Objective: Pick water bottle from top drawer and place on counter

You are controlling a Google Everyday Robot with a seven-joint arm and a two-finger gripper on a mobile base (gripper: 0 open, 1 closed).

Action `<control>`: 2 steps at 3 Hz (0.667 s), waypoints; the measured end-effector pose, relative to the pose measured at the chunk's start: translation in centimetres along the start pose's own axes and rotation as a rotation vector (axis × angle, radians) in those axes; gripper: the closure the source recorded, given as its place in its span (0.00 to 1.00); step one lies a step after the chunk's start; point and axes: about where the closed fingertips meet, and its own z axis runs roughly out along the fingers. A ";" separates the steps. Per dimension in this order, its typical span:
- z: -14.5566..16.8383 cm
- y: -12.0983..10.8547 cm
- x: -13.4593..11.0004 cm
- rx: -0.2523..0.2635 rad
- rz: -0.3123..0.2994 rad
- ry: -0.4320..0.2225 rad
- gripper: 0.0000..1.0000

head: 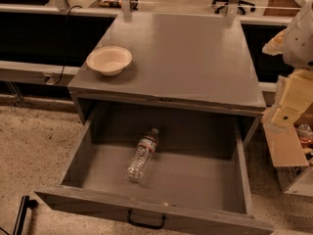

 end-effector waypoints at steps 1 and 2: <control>0.0 0.0 0.0 0.000 0.000 0.000 0.00; 1.0 0.1 -1.3 0.034 -0.079 -0.045 0.00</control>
Offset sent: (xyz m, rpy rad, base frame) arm 0.0194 0.0932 -0.0472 0.0745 -0.3309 0.5022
